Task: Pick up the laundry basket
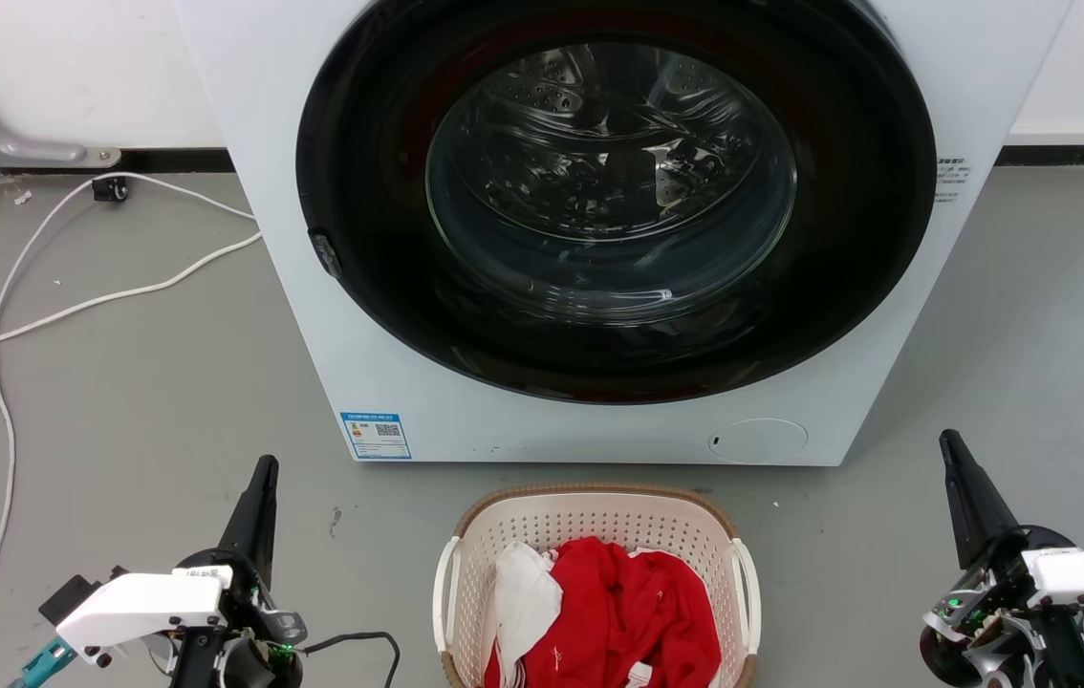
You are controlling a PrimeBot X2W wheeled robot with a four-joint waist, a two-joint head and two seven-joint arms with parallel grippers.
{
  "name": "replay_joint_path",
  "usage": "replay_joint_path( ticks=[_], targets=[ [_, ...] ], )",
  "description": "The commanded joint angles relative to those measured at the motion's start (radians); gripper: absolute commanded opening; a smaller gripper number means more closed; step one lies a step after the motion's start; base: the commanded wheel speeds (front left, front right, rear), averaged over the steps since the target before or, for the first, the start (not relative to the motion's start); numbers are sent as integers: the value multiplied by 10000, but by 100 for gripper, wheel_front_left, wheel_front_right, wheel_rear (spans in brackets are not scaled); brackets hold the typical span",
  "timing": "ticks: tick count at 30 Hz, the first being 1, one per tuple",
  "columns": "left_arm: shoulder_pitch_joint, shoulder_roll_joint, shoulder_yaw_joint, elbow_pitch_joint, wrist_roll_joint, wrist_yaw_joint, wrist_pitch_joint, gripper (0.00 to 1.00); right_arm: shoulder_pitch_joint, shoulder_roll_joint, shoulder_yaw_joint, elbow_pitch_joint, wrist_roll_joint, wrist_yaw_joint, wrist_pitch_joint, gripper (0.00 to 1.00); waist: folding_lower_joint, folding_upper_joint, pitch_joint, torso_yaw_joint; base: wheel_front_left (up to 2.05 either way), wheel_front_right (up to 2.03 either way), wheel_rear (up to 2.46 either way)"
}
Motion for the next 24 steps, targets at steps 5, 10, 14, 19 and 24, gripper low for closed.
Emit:
replay_joint_path(
  ticks=[5,10,14,19,24],
  targets=[
    [-111,-5,39,10,13,-32,38,0,-114,24,-14,5,-52,0,24,0,0,0,0,0,0,0,0],
    [-111,-6,40,10,16,-32,39,0,-114,26,-15,6,-52,0,26,0,0,0,0,0,0,0,0],
    [-111,-8,41,10,18,-32,36,0,-114,25,-17,6,-52,0,26,0,0,0,0,0,0,0,0],
    [-111,-10,43,10,21,-32,37,0,-115,27,-17,6,-50,0,27,0,0,0,0,0,0,0,0],
    [16,-8,2,22,10,2,-3,100,18,6,-3,20,-12,0,-9,100,0,0,0,0,0,0,0]
  ],
)
